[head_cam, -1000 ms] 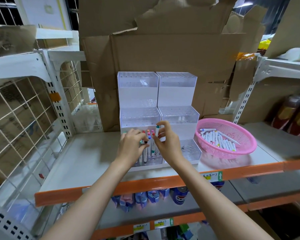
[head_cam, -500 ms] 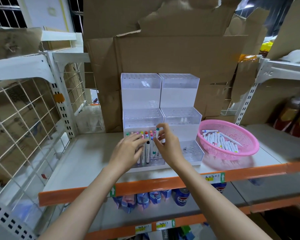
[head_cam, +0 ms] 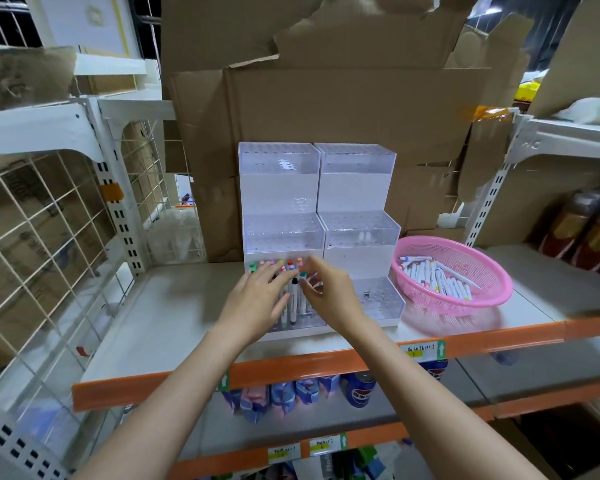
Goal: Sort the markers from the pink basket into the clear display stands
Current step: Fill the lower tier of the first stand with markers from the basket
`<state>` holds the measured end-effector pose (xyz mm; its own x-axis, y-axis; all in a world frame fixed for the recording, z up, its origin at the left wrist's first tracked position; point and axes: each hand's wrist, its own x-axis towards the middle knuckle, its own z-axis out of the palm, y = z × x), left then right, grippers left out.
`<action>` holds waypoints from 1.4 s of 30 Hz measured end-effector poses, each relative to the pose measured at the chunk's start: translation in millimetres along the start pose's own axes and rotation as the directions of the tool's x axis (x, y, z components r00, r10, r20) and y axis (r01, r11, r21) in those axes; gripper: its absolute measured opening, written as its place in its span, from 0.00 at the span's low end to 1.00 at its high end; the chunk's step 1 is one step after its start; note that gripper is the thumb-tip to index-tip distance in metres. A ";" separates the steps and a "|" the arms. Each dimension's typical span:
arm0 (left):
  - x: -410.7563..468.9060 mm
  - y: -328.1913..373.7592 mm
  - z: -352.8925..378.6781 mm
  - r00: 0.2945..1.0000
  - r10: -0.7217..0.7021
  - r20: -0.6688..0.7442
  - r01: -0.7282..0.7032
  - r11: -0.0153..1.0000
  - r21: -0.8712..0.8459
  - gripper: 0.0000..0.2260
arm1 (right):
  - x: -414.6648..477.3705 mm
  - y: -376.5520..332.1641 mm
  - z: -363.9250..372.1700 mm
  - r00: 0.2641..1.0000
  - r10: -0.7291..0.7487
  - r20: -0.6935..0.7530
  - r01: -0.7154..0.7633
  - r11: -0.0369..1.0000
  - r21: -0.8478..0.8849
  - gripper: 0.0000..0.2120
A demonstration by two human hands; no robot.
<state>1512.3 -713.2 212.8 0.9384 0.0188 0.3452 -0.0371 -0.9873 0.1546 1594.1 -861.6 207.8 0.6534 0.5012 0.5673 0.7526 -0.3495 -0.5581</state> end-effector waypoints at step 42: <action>59.6 74.6 11.7 0.989 0.145 0.007 -0.146 0.988 0.044 0.21 | -19.6 60.6 -84.5 0.957 0.229 0.179 -0.125 0.880 -0.458 0.29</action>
<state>1569.4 -787.6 234.0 0.9253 -0.1260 0.3576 -0.1580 -0.9855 0.0615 1633.9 -959.5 214.1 0.7827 0.5417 0.3065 0.6184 -0.7325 -0.2847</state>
